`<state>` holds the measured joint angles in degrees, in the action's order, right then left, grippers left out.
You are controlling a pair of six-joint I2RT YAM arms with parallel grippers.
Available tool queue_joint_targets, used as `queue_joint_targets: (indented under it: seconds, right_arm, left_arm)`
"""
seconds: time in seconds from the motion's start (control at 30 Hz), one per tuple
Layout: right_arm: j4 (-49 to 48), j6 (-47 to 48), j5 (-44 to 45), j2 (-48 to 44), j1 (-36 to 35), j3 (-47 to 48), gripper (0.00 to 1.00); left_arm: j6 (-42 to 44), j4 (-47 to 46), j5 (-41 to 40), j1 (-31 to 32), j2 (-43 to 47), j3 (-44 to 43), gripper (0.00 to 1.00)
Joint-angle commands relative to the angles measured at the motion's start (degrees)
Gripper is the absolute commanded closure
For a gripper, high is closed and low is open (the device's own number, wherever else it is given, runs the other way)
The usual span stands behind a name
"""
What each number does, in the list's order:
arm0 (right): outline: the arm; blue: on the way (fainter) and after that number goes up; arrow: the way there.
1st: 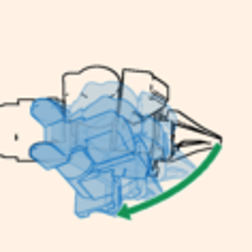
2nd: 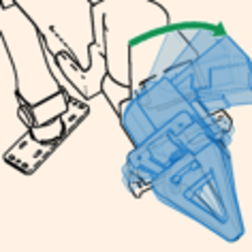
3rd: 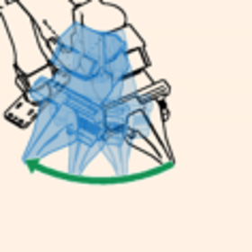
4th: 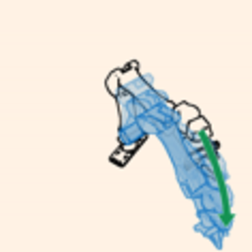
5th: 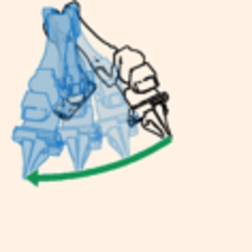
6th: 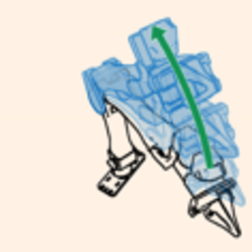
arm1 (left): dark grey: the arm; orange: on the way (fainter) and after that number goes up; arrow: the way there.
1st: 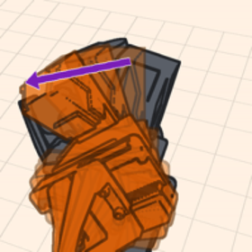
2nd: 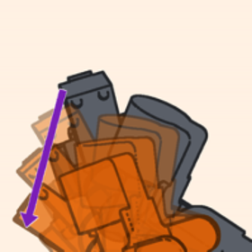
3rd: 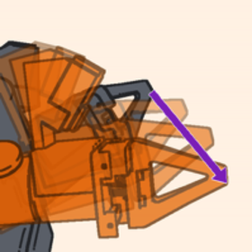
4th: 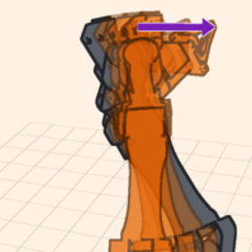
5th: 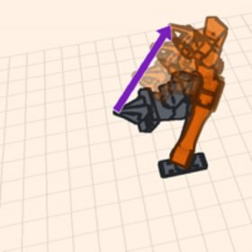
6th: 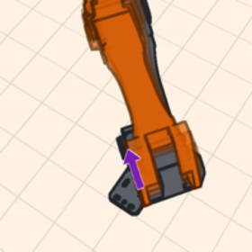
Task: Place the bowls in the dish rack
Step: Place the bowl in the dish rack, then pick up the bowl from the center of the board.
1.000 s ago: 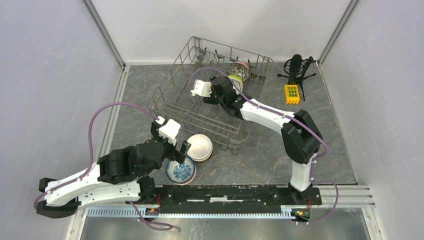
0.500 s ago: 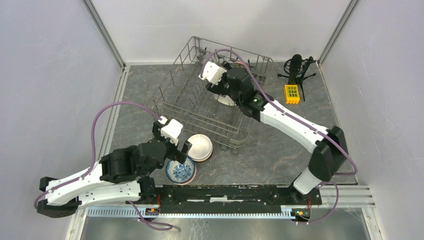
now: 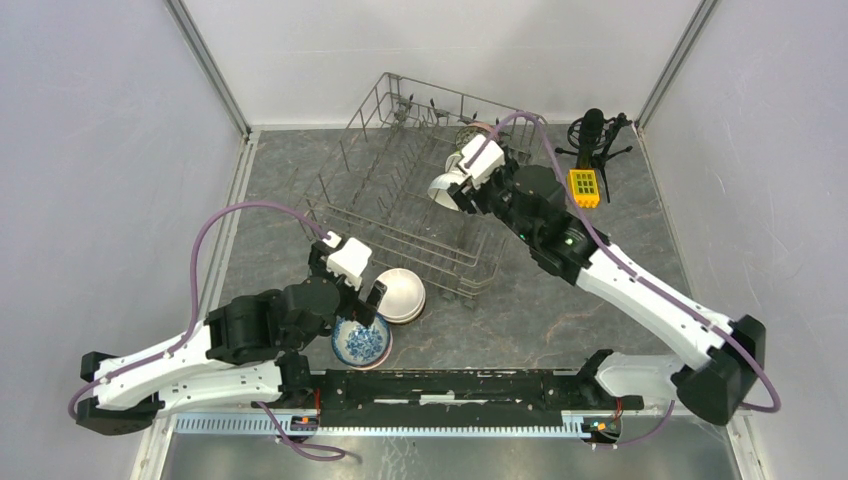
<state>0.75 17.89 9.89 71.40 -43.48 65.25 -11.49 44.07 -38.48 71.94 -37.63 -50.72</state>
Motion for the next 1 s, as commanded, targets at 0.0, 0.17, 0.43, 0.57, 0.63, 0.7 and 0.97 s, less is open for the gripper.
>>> queue_joint_targets:
  seconds: [0.0, 0.17, 0.43, 0.57, 0.63, 0.7, 0.97]
  right_arm:
    - [0.9, -7.4, -4.9, -6.8, -0.3, -3.7, 0.22]
    - [3.3, -10.8, -6.9, -13.5, -0.2, -7.9, 0.22]
    - [10.9, -17.8, -9.5, -22.3, -0.2, -10.6, 0.23]
    - [14.8, -21.7, -9.8, -25.1, -0.3, -12.2, 0.26]
    - [16.6, -22.6, -8.0, -26.6, -0.2, -13.5, 0.27]
    - [18.2, -23.3, -4.8, -27.8, -0.2, -14.6, 0.28]
    - [22.8, -26.5, 3.8, -30.2, -0.2, -20.1, 0.3]
  left_arm:
    - [0.3, -1.8, -0.3, -0.4, -0.5, -0.5, 0.0]
    - [0.2, -1.8, -0.3, -0.4, -1.8, -0.5, 0.0]
    - [-0.9, -1.7, 0.2, -0.4, -2.6, -1.1, 0.0]
    - [-1.0, -1.4, -0.1, -0.5, -3.3, -1.2, 0.0]
    - [-1.2, -1.3, -0.1, -0.4, -3.5, -1.3, 0.0]
    - [-1.3, -1.3, -0.1, -0.4, -3.5, -1.3, 0.0]
    - [-1.2, -1.3, -0.4, -0.4, -3.9, -1.3, 0.0]
